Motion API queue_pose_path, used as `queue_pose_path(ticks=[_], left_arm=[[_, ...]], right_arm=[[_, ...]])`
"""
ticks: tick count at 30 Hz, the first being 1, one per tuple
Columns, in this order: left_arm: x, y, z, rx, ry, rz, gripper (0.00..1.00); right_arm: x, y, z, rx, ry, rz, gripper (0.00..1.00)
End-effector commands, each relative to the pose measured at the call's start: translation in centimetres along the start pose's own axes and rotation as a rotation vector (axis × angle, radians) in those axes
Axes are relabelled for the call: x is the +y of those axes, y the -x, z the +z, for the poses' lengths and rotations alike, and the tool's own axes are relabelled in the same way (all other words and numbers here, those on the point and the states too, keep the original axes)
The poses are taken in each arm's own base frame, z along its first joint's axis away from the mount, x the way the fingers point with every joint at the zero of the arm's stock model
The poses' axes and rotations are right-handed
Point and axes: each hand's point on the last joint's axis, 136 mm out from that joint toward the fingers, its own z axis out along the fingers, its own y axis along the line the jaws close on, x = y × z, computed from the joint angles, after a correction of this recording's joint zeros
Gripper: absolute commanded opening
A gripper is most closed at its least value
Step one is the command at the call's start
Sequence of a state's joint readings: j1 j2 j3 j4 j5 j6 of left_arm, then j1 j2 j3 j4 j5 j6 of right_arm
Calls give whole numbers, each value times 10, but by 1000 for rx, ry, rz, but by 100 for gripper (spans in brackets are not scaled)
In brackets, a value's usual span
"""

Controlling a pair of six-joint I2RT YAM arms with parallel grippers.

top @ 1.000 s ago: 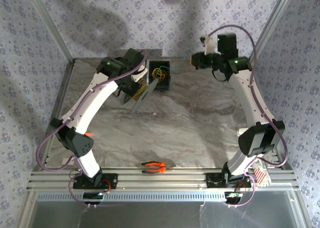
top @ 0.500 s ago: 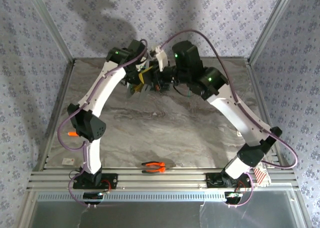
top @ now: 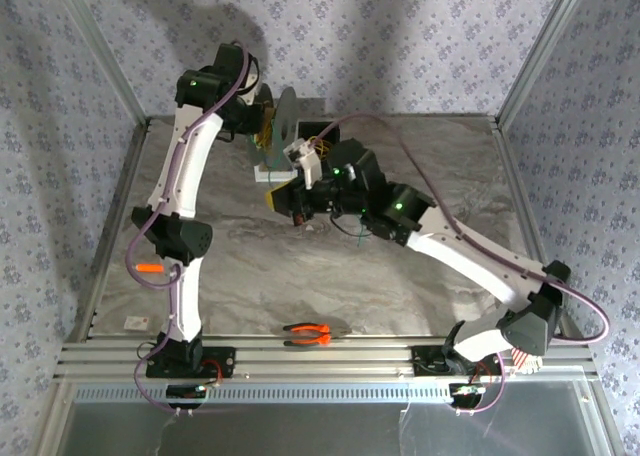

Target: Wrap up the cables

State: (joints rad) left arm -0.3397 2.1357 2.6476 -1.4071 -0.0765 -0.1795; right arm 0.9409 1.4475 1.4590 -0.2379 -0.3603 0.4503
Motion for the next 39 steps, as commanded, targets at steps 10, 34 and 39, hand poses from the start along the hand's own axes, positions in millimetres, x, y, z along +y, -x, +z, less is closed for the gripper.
queue_pose_path(ticks=[10, 34, 39], left_arm=[[0, 92, -82, -412, -258, -266, 0], [-17, -44, -203, -421, -860, 13, 0], [-40, -94, -226, -407, -998, 188, 0]], right_arm=[[-68, -132, 65, 248, 5, 240, 0], [-275, -124, -41, 130, -265, 484, 0], [-294, -96, -61, 117, -327, 461, 0]])
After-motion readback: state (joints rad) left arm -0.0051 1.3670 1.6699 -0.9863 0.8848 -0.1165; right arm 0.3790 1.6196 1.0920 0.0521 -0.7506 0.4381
